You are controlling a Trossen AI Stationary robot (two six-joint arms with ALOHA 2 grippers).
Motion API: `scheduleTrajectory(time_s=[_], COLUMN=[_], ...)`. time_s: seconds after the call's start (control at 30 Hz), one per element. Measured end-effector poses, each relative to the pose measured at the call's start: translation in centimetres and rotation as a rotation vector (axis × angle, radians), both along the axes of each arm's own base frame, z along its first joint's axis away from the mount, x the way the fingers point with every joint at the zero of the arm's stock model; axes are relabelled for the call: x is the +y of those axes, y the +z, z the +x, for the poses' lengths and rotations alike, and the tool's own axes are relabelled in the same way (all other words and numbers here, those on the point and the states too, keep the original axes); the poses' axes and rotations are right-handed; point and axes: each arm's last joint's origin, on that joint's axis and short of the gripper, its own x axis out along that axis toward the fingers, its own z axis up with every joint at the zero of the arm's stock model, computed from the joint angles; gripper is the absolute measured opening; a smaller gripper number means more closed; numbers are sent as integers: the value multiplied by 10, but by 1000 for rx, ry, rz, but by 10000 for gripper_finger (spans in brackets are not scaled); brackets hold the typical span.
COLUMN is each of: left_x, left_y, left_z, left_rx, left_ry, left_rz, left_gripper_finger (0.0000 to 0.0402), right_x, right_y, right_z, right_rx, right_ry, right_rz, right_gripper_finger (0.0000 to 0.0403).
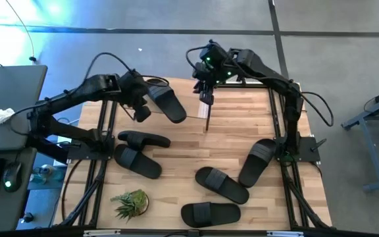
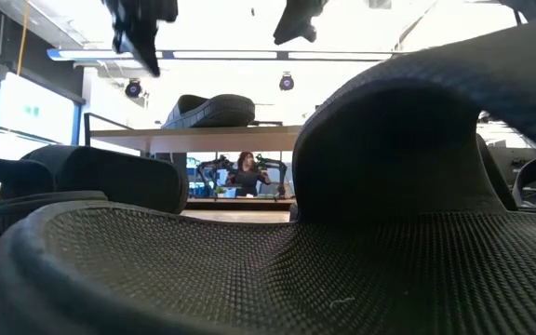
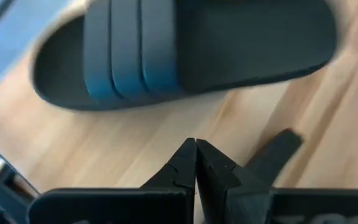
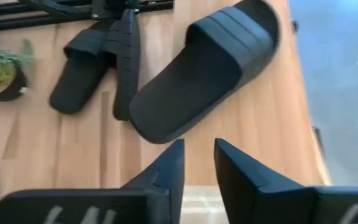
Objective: Pick and place slides into the shelf
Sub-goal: Put the black slide on the shelf
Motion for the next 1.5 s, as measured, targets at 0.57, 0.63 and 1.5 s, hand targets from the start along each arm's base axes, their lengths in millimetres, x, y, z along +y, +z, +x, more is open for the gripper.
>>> scheduleTrajectory(time_s=[0.57, 0.63, 1.5], left_x=[16, 17, 34], left_y=[-55, -54, -66], left_z=[5, 6, 28], left_rx=[-46, -61, -77], left_ry=[59, 60, 55], left_rz=[-31, -18, 70], left_gripper_finger=[0, 0, 1], right_x=[-21, -21, 1], right_y=[-103, -110, -128], right_z=[29, 29, 40], right_rx=[69, 89, 71], right_ry=[-35, -37, 4], right_rz=[28, 39, 56], right_gripper_finger=[1, 0, 0])
